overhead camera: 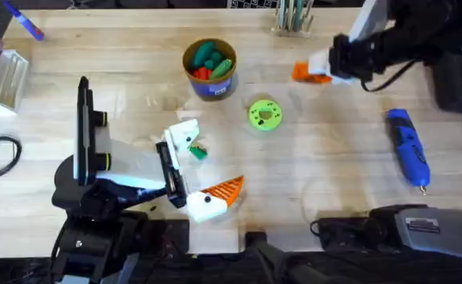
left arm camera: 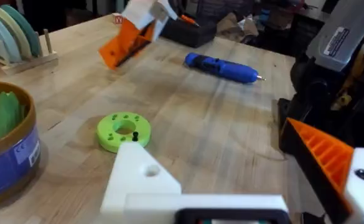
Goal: Pick up the gripper from the table and insert it into the empty holder that is missing its gripper. Then pick up a screw, insert it into the mounting hole, and use the screwdriver to tighten it. Finally, clean up the table by picking up the vegetable and placing it into the bucket.
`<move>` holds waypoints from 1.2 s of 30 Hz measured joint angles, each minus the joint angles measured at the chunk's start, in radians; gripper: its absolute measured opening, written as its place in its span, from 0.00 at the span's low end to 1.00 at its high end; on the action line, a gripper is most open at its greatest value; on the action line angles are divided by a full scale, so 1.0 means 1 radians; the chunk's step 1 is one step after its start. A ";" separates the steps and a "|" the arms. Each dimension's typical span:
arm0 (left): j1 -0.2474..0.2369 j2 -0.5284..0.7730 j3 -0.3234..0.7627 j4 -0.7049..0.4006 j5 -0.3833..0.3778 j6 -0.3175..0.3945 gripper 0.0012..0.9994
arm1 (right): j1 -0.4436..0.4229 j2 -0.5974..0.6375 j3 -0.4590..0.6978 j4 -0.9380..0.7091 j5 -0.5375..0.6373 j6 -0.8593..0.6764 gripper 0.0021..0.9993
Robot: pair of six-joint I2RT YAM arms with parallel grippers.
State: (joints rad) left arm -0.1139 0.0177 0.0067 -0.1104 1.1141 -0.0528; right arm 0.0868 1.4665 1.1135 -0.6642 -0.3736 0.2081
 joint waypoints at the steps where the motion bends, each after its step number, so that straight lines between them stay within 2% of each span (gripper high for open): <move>1: 0.000 0.000 0.000 0.000 0.000 0.000 0.99 | 0.000 -0.003 0.000 -0.062 0.037 -0.019 0.00; 5: 0.000 0.000 0.000 0.000 0.000 0.000 0.99 | 0.010 0.002 0.000 -0.250 0.188 -0.063 0.00; 8: 0.000 0.000 0.000 0.000 0.000 0.000 0.99 | 0.041 0.003 0.000 -0.300 0.285 -0.090 0.00; 12: 0.000 0.000 0.000 0.000 0.000 0.000 0.99 | 0.090 0.009 0.000 -0.313 0.357 -0.122 0.00; 16: 0.000 0.000 0.000 0.000 0.000 0.000 0.99 | 0.117 0.031 0.000 -0.313 0.387 -0.142 0.00; 24: 0.000 0.000 0.000 0.000 0.000 0.000 0.99 | 0.119 0.124 0.002 -0.292 0.408 -0.157 0.00; 31: 0.000 0.000 0.000 0.000 0.000 0.000 0.99 | 0.119 0.137 0.014 -0.281 0.411 -0.157 0.00; 36: 0.000 0.000 0.000 0.000 0.000 0.000 0.99 | 0.119 0.137 0.014 -0.265 0.411 -0.158 0.07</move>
State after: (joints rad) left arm -0.1139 0.0177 0.0067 -0.1104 1.1141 -0.0528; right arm 0.2058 1.6039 1.1278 -0.9293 0.0372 0.0505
